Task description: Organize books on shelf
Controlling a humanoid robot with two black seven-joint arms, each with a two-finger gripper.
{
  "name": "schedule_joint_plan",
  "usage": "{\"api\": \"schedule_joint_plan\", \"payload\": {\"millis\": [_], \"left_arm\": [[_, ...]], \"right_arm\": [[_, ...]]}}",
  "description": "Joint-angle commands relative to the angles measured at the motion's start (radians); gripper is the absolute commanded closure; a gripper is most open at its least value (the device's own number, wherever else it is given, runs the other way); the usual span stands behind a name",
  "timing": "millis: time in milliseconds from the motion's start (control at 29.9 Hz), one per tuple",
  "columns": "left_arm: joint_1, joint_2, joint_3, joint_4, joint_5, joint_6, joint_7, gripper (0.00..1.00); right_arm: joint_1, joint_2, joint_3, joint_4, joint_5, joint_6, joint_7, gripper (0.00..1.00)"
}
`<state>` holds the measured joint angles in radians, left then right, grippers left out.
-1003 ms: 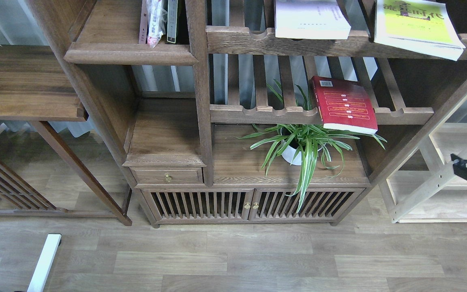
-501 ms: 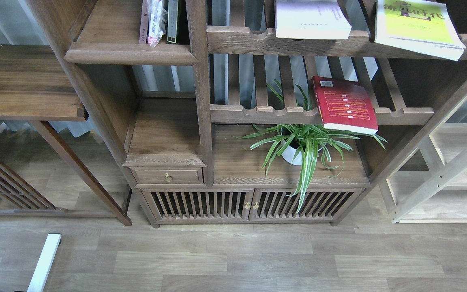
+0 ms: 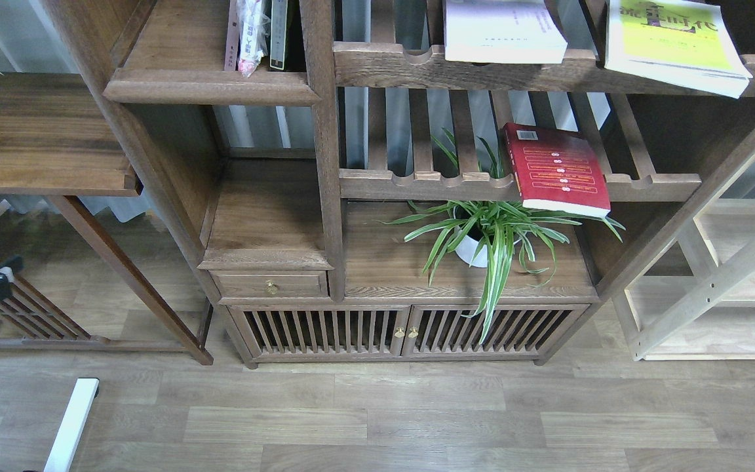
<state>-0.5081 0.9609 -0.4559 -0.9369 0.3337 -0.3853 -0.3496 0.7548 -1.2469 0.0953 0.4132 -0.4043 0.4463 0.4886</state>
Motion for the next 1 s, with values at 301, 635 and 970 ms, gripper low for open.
{"api": "schedule_joint_plan", "payload": {"millis": [301,635,970], "left_arm": [[0.000,-0.022,0.005,-0.060,0.004,0.071,0.001,0.00],[-0.001,-0.028,0.008,-0.065,0.008,0.080,0.000,0.00],[-0.012,-0.031,-0.001,-0.086,0.025,0.086,0.004,0.00]], "right_arm": [[0.017,-0.204,0.027,0.360,-0.255,-0.293,0.000,0.00],[0.031,-0.146,0.038,0.453,-0.431,-0.639,0.000,0.00],[0.038,-0.109,0.040,0.457,-0.496,-0.704,0.000,0.00]]}}
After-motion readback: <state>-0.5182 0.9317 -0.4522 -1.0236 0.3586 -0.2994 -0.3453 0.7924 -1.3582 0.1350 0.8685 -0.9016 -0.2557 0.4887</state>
